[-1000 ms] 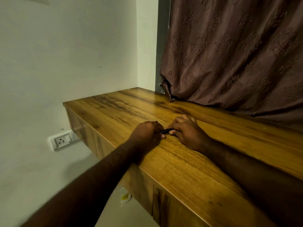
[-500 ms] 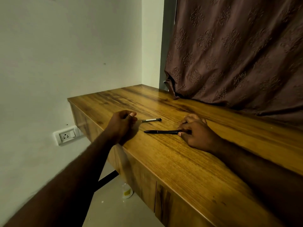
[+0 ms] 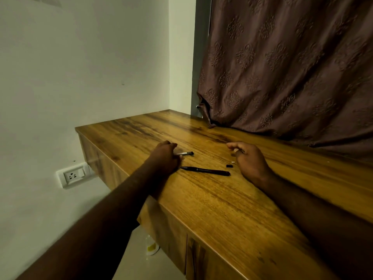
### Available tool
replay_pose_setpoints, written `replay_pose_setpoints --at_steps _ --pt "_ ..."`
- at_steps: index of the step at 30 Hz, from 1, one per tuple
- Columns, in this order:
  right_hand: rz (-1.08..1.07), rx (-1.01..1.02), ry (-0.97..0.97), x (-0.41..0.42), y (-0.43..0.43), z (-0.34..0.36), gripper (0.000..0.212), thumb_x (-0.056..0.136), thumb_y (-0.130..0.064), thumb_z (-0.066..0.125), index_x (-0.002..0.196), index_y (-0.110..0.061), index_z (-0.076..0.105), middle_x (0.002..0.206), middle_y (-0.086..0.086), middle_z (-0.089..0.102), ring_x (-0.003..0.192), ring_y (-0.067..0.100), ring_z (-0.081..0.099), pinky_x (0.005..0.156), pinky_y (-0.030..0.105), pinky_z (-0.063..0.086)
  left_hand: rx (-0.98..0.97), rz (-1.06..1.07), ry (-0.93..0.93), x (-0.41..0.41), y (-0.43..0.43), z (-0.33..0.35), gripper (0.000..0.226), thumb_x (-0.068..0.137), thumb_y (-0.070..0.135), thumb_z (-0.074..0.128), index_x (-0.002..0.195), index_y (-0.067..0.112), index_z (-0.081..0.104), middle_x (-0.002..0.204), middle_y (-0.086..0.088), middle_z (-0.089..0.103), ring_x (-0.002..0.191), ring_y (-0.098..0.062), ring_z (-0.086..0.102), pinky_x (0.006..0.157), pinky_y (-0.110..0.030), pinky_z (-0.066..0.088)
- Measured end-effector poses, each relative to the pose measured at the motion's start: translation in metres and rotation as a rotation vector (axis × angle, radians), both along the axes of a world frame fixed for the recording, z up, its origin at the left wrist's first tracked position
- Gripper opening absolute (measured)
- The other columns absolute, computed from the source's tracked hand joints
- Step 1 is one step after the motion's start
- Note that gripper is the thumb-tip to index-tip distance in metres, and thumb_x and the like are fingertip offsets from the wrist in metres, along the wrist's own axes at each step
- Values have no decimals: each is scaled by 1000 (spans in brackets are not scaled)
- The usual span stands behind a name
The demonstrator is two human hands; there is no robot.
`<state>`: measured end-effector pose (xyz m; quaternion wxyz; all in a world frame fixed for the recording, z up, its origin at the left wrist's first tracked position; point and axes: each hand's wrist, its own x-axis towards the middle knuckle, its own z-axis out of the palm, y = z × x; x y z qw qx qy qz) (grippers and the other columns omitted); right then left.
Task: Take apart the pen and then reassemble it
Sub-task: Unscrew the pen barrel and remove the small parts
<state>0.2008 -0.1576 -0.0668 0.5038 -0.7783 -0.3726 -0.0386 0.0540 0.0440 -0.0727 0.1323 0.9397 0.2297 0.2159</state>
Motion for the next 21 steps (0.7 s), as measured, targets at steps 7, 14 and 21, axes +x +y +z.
replay_pose_setpoints --at_steps 7,14,21 --pt "51 -4 -47 -2 -3 -1 15 91 -23 58 99 -21 71 105 -2 69 100 16 64 89 31 50 66 -32 -3 3 1 7 20 89 25 62 99 11 73 94 -8 68 84 -21 64 71 -26 49" --pt "271 -374 -444 -11 -4 -11 32 66 -64 60 81 -36 64 99 -17 61 110 8 47 99 42 37 103 35 -42 6 5 1 24 85 31 67 95 9 70 89 -8 66 71 -15 55 65 -26 42" --pt "213 -337 -524 -3 -19 -12 15 72 -48 63 74 -34 58 94 -12 62 109 9 47 94 39 35 4 -3 -175 1 9 -7 30 78 24 74 97 15 52 81 4 55 71 -14 52 62 -27 40"
